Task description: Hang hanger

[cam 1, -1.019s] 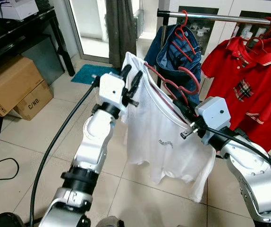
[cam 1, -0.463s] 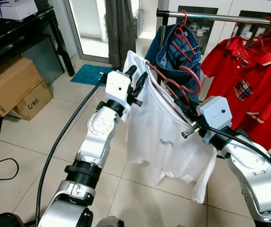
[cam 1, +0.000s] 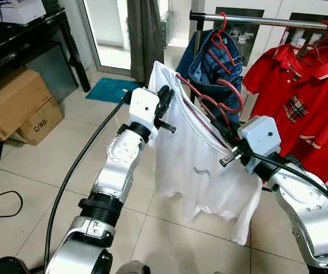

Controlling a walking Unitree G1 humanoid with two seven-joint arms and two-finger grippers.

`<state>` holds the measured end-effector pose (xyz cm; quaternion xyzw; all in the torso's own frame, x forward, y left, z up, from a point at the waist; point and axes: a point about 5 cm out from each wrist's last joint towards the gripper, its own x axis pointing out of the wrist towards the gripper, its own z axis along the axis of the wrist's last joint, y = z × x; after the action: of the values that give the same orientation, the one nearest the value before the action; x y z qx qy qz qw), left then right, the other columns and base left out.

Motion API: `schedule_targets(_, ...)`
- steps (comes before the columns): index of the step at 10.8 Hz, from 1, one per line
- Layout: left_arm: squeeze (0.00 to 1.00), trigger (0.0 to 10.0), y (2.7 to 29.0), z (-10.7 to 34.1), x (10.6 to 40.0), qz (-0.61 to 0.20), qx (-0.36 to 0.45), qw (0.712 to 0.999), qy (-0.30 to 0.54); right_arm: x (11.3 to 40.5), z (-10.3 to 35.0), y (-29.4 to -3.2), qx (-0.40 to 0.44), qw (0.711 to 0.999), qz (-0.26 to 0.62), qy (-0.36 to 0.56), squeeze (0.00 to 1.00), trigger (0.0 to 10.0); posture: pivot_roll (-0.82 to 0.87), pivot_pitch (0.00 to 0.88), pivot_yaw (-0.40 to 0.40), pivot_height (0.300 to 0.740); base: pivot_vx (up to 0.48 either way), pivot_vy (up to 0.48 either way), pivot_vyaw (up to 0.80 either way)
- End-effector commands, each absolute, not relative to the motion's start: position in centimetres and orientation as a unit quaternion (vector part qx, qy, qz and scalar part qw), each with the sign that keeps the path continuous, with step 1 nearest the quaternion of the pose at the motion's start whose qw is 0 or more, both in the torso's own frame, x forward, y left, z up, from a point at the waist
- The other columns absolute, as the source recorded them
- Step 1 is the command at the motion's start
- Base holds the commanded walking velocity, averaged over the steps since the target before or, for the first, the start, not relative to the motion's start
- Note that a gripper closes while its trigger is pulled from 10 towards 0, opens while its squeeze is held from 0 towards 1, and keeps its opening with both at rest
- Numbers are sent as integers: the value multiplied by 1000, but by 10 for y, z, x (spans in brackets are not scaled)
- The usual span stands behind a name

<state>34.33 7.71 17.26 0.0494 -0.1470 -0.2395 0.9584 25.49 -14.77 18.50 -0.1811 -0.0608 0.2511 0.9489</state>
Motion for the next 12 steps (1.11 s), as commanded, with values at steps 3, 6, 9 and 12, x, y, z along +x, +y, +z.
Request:
schedule_targets(3,0,0,71,181,345,-261,54,951,-157,255,197,-147,-176,947,254,-91,0,0,-28,1,47,740,0,0,0)
schedule_targets(6,0,0,70,176,335,-276,57,946,-160,259,188,-140,-169,948,261,-65,0,0,-18,0,49,740,0,0,0)
schedule_targets(9,0,10000,81,176,334,-237,67,957,-154,262,183,-136,-147,952,263,-47,0,0,-18,23,31,740,0,0,0)
schedule_targets(12,1000,10000,81,177,331,-240,111,952,-157,259,176,-137,-97,964,247,-28,0,0,-29,19,46,740,0,0,0)
